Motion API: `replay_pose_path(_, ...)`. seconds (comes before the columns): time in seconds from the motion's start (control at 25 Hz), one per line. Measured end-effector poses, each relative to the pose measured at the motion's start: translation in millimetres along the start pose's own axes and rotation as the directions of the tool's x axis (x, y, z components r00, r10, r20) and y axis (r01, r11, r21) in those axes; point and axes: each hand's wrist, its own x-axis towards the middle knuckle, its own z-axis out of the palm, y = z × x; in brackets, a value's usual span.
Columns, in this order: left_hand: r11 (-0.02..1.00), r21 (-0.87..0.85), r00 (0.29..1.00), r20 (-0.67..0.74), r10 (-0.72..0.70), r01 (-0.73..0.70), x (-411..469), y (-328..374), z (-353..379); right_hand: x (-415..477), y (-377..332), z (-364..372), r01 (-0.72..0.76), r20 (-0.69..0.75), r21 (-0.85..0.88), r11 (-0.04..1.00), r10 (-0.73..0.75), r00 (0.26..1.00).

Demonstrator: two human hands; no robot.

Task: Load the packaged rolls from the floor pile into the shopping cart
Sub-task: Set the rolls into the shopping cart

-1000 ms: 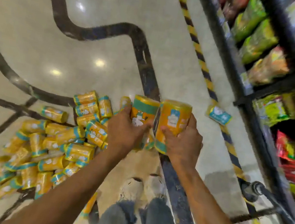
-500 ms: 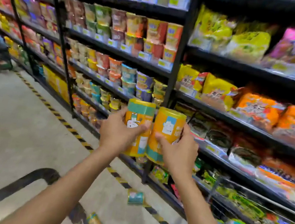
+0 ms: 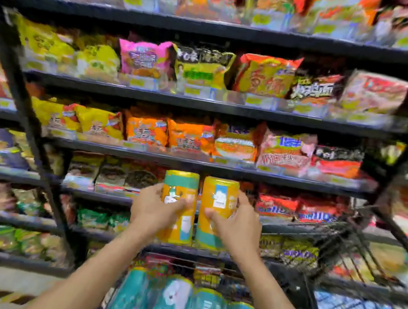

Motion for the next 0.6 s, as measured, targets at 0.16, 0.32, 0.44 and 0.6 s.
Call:
replay_pose_path(0.16, 0.992, 0.106, 0.997, 0.034, -0.076, 0.072, 10.4, -15.2, 53.2, 24.8, 49.0, -16.3, -0.123, 0.026, -0.071, 0.99, 0.125, 0.992)
replay_pose_path(0.32, 0.964, 0.2, 0.977, 0.08, -0.196, 0.177, 42.1, -56.4, 89.7, 49.2, 97.7, 3.2, -0.256, 0.107, -0.103, 0.961, 0.266, 0.958)
replay_pose_path(0.44, 0.931, 0.207, 0.931, 0.148, -0.334, 0.301, 68.5, -89.4, 110.0, 65.6, 132.0, 30.9, -0.35, 0.18, -0.174, 0.92, 0.379, 0.908)
replay_pose_path(0.6, 0.84, 0.237, 0.816, 0.217, -0.536, 0.489, 110.6, -156.5, 142.6, 92.1, 177.3, 85.4, -0.443, 0.263, -0.393, 0.806, 0.56, 0.786)
